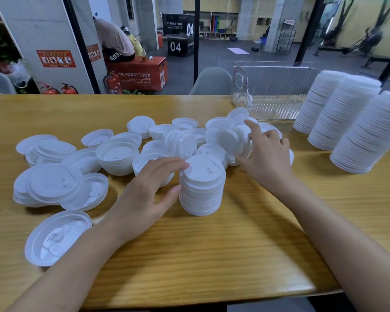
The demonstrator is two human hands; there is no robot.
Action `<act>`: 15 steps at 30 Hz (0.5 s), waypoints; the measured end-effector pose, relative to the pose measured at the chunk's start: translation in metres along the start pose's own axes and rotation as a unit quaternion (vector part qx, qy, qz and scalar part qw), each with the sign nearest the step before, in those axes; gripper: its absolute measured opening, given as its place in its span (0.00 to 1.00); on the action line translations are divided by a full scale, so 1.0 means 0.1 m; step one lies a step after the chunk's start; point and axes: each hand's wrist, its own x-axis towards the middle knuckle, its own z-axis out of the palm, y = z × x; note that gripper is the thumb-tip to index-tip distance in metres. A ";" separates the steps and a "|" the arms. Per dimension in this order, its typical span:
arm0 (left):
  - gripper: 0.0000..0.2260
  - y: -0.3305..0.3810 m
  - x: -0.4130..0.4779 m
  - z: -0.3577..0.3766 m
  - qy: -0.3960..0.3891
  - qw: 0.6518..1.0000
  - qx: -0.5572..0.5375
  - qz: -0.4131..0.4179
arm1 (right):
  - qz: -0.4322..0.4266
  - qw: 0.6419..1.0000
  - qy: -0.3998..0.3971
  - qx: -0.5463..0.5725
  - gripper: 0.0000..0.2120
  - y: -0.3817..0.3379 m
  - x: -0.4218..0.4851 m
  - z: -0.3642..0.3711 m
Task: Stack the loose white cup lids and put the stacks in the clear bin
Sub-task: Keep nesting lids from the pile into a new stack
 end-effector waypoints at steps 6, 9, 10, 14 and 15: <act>0.19 0.00 0.00 0.00 -0.005 1.000 0.002 0.001 | -0.191 0.969 0.146 -0.051 0.30 0.35 -0.31 -0.02; 0.18 0.01 0.00 0.00 -0.002 1.000 0.000 0.001 | -0.257 0.957 0.128 -0.044 0.29 0.49 -0.50 -0.05; 0.19 0.01 0.00 0.00 -0.002 1.000 -0.001 0.000 | -0.273 0.954 0.113 -0.039 0.27 0.53 -0.55 -0.05; 0.19 0.01 0.00 0.01 -0.001 1.000 0.000 0.004 | -0.258 0.965 0.034 0.027 0.23 0.60 -0.64 -0.05; 0.19 0.01 0.00 0.01 -0.002 1.000 -0.001 0.004 | -0.221 0.973 0.029 0.059 0.25 0.58 -0.64 -0.06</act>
